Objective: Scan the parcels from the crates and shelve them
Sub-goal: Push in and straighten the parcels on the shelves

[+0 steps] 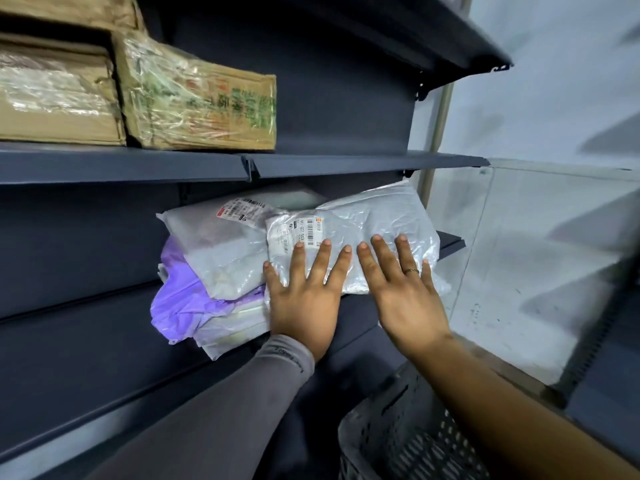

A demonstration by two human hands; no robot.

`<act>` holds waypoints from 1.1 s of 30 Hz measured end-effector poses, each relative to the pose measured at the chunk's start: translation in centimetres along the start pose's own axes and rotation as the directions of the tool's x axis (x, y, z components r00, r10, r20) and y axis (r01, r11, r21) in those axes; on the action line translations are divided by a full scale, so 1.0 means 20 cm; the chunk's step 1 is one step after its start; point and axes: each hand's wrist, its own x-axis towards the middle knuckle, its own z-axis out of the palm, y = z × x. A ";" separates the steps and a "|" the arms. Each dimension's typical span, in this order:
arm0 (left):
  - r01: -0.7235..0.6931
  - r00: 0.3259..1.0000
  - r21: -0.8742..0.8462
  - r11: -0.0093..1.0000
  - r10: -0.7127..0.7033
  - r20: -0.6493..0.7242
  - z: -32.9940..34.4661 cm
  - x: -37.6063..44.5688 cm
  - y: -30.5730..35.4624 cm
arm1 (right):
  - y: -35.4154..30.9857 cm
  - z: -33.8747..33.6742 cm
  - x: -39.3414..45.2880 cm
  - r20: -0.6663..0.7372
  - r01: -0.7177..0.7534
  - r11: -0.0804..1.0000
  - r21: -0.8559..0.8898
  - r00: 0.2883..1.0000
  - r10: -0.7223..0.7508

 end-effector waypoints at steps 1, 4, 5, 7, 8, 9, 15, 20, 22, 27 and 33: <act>-0.018 0.999 -0.026 1.000 0.019 0.030 -0.02 0.01 0.05 | 0.04 -0.03 -0.03 -0.017 -0.012 1.000 -0.011 1.000 0.012; -0.073 0.991 -0.077 0.994 0.081 0.104 -0.11 0.07 0.20 | 0.18 -0.15 -0.09 -0.024 -0.067 0.996 -0.059 0.998 0.065; -0.083 0.992 -0.104 0.991 0.092 0.082 -0.14 0.08 0.25 | 0.22 -0.20 -0.11 -0.022 -0.084 0.994 -0.075 0.996 0.082; -0.103 0.991 -0.174 0.979 0.117 0.068 -0.22 0.12 0.36 | 0.28 -0.31 -0.15 -0.021 -0.120 0.987 -0.110 0.993 0.119; -0.115 0.989 -0.196 0.974 0.131 0.069 -0.25 0.14 0.41 | 0.31 -0.36 -0.17 -0.026 -0.139 0.982 -0.124 0.990 0.136; -0.131 0.987 -0.213 0.968 0.148 0.063 -0.29 0.15 0.45 | 0.34 -0.41 -0.19 -0.041 -0.156 0.979 -0.134 0.988 0.152; -0.217 0.975 -0.266 0.939 0.222 -0.015 -0.53 0.27 0.65 | 0.47 -0.73 -0.29 -0.090 -0.243 0.955 -0.172 0.969 0.231; -0.253 0.967 -0.212 0.944 0.237 -0.096 -0.70 0.44 0.67 | 0.51 -0.94 -0.21 -0.163 -0.264 0.944 -0.198 0.959 0.234; -0.254 0.965 -0.176 0.951 0.237 -0.109 -0.75 0.52 0.62 | 0.49 -0.98 -0.13 -0.166 -0.266 0.943 -0.200 0.958 0.235; -0.232 0.969 -0.023 0.972 0.230 -0.088 -0.77 0.66 0.36 | 0.34 -0.97 0.13 -0.144 -0.218 0.960 -0.173 0.970 0.194; -0.185 0.983 0.023 0.982 0.185 -0.014 -0.66 0.81 0.07 | 0.16 -0.83 0.43 -0.098 -0.170 0.980 -0.104 0.982 0.160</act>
